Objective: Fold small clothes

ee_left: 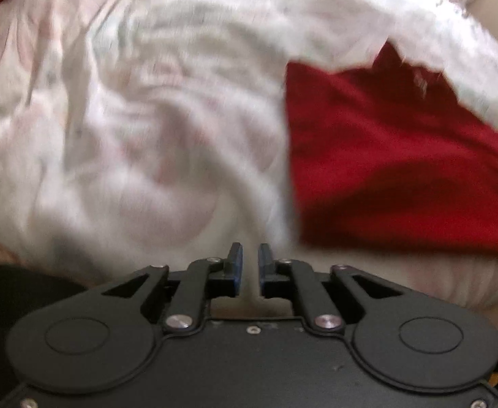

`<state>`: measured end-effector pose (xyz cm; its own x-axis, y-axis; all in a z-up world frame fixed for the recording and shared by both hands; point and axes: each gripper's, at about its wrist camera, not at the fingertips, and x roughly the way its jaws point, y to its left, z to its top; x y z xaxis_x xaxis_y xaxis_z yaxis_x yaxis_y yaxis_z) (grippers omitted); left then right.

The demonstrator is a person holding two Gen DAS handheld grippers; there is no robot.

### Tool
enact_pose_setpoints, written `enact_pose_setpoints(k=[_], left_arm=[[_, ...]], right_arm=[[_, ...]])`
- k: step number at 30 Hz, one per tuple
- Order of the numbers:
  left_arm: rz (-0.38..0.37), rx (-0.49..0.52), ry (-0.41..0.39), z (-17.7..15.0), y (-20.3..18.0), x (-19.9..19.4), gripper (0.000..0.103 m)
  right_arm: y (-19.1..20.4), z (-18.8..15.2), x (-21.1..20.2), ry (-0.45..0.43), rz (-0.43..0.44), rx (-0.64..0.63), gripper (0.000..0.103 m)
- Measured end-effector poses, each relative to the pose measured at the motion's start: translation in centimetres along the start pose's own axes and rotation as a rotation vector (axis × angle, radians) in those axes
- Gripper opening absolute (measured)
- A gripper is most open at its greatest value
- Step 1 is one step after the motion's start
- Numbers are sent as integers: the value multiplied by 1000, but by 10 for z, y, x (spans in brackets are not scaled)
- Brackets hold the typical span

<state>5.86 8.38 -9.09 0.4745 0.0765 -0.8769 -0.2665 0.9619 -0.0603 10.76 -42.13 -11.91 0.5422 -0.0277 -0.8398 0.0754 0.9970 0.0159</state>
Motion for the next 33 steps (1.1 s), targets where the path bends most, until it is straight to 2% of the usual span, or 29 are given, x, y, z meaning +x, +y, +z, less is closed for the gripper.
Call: enact_pose_setpoints(k=[1, 2, 4, 6, 8, 11, 13, 16, 18, 23, 25, 26, 28, 31, 33], left_arm=[[-14, 3, -22, 8, -11, 0, 30], [-27, 10, -40, 18, -25, 4, 34], [-57, 30, -64, 26, -50, 12, 38], [-94, 47, -67, 31, -75, 26, 41], [-108, 75, -60, 29, -98, 34, 44], [-50, 109, -46, 22, -114, 56, 48], [-54, 127, -53, 17, -115, 63, 52], [-105, 81, -71, 9, -105, 68, 58], [-131, 47, -94, 5, -100, 66, 58], [-130, 63, -107, 3, -99, 66, 59], [-120, 67, -80, 5, -101, 68, 59], [-113, 86, -59, 8, -104, 71, 59], [-112, 88, -38, 10, -104, 73, 60], [-117, 71, -41, 11, -101, 72, 59], [-112, 65, -54, 12, -101, 66, 58]], right_arm=[[3, 5, -6, -25, 12, -1, 12], [9, 11, -12, -56, 19, -14, 13], [27, 18, -20, -115, 31, -40, 21], [49, 28, -18, -151, 71, -65, 43], [72, 34, -12, -163, 108, -79, 46], [109, 34, 9, -162, 154, -94, 55], [129, 28, 24, -144, 170, -125, 55], [146, 17, 44, -111, 167, -173, 58], [149, 12, 51, -134, 164, -188, 59], [137, 9, 48, -129, 234, -46, 63], [133, 11, 51, -106, 263, -10, 69], [136, 12, 52, -96, 269, -33, 76], [144, 11, 58, -70, 244, -100, 78], [162, 4, 59, -89, 168, -201, 78], [169, 1, 60, -102, 137, -225, 77]])
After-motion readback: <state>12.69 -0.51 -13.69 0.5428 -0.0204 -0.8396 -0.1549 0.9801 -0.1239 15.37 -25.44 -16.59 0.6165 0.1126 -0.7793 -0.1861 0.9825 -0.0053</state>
